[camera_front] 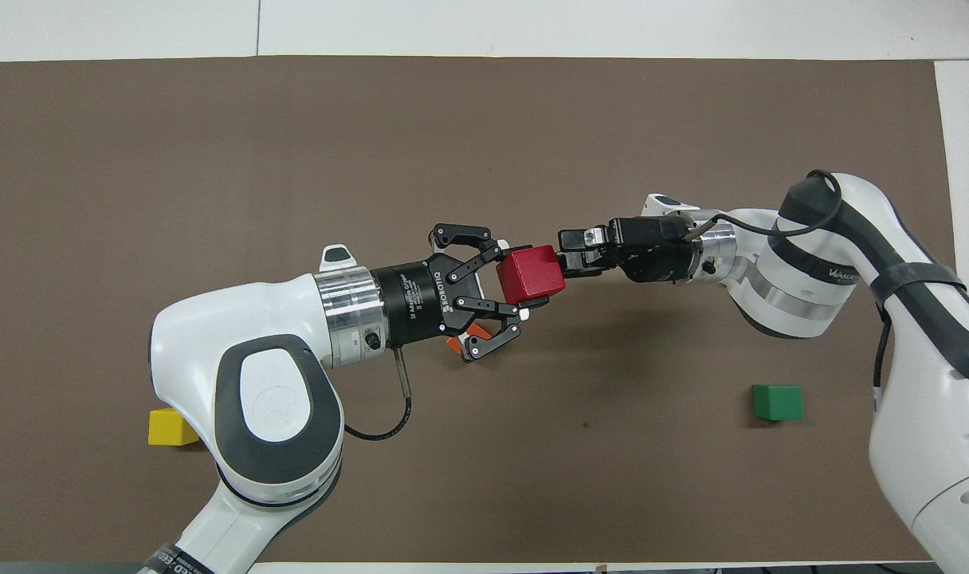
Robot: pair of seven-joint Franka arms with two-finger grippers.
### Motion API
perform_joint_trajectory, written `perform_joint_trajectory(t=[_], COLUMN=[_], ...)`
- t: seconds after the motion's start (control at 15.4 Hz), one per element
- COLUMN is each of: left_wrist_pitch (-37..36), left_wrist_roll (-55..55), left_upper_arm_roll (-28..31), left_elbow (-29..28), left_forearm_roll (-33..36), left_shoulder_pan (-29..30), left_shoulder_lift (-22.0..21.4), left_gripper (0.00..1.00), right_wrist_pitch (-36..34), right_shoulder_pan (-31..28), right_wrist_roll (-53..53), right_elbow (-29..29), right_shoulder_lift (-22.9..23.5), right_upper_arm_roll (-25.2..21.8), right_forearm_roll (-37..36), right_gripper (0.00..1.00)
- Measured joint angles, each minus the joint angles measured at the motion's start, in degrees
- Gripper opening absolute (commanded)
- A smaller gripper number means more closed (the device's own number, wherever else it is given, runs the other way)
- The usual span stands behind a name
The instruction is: Transfer red block to right arm and stack on blue block
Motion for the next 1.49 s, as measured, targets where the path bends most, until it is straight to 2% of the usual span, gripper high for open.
perform_joint_trajectory(t=[0.19,0.39,0.45,0.52,0.65,0.71,1.23,1.29,1.36,1.49], left_wrist_pitch=[1.48,1.84,1.87,2.06,2.74,3.00,4.02,4.06,4.13,4.14], left_wrist_roll=[0.02,0.04,0.05,0.05,0.07,0.09,0.77,0.86,1.02,0.99], left_upper_arm_roll=[-0.09,-0.16,-0.23,-0.36,-0.67,-0.71,-0.80,-0.81,-0.82,-0.89], left_elbow=[0.45,0.84,1.00,1.14,1.38,1.63,1.83,1.83,1.83,1.83], left_forearm_roll=[-0.70,-0.90,-0.91,-0.93,-0.96,-1.14,-1.63,-1.84,-2.11,-2.80], left_shoulder_pan=[-0.08,-0.12,-0.21,-0.34,-0.54,-0.67,-1.02,-1.02,-1.03,-1.06], left_shoulder_lift=[0.13,0.91,1.16,1.36,1.54,1.53,1.64,1.66,1.71,1.75], left_gripper=[0.00,0.00,0.00,0.00,0.00,0.00,0.00,0.82,1.00,1.00], right_wrist_pitch=[0.18,0.23,0.25,0.26,0.30,0.58,0.66,0.69,0.77,1.62], right_shoulder_pan=[0.00,0.00,0.00,-0.01,-0.03,-0.03,-0.16,-0.17,-0.17,-0.16], right_wrist_roll=[0.00,0.00,0.00,0.00,0.00,0.00,0.53,0.54,0.56,0.47], right_elbow=[0.01,0.01,0.02,0.03,0.03,0.00,0.02,0.02,0.03,0.06], right_shoulder_lift=[0.00,0.00,0.00,0.00,0.00,0.03,0.03,0.03,0.03,0.03], right_upper_arm_roll=[-0.01,-0.02,-0.02,-0.03,-0.04,-0.05,-0.07,-0.07,-0.07,-0.07], right_forearm_roll=[0.00,0.00,0.00,0.00,0.00,-0.02,0.06,0.06,0.06,0.05], right_gripper=[0.95,0.84,0.72,0.54,0.07,0.00,0.00,0.00,0.00,0.00])
